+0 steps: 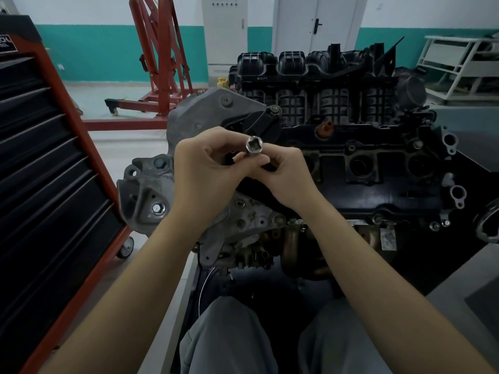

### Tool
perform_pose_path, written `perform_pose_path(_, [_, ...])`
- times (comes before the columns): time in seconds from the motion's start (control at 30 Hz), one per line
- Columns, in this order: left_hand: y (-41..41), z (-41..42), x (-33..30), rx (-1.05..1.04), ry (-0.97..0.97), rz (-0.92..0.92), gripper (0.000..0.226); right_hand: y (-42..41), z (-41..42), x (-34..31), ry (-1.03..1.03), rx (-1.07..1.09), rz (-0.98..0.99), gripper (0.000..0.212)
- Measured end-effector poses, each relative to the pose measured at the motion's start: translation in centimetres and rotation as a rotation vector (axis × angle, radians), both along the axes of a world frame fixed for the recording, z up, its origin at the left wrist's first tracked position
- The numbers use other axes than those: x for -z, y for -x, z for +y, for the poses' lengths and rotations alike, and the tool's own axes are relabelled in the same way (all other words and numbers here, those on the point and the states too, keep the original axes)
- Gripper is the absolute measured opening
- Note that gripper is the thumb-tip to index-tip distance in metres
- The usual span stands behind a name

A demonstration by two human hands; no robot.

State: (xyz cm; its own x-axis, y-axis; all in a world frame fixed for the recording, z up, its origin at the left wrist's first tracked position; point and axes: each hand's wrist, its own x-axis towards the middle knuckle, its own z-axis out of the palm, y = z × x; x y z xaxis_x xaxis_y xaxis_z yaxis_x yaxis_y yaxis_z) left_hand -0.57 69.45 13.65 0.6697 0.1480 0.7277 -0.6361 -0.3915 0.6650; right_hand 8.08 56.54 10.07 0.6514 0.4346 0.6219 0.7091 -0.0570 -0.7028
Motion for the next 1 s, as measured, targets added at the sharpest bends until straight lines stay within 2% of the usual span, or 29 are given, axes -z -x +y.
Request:
perform_pose_path(0.17, [0.10,0.28,-0.09,0.135,0.045,0.060,0.028,-0.01,0.08,0.15,-0.032,-0.009,0.032,0.016])
perform_pose_path(0.27, [0.08,0.01,-0.09,0.033,-0.031,0.050,0.025,-0.03,0.17,0.09,-0.054,0.020,0.013,0.014])
perform_pose_path(0.33, [0.06,-0.17,-0.04,-0.026,-0.009,0.043,0.025,-0.02,0.14,0.04,-0.058,0.015,0.004,0.015])
perform_pose_path(0.53, [0.18,0.32,-0.34,0.140,0.029,0.078,0.032,0.10,0.11,0.09,-0.034,-0.029,-0.002,0.020])
perform_pose_path(0.73, [0.11,-0.12,0.06,-0.030,-0.004,-0.004,0.028,-0.02,0.18,0.11,-0.047,0.008,0.018,0.014])
perform_pose_path(0.93, [0.19,0.10,0.03,0.127,0.054,0.062,0.034,0.20,0.12,-0.05,-0.016,-0.030,-0.004,0.024])
perform_pose_path(1.0, [0.15,0.10,0.00,0.100,0.016,0.056,0.033,0.15,0.21,-0.11,-0.027,-0.007,0.013,0.019])
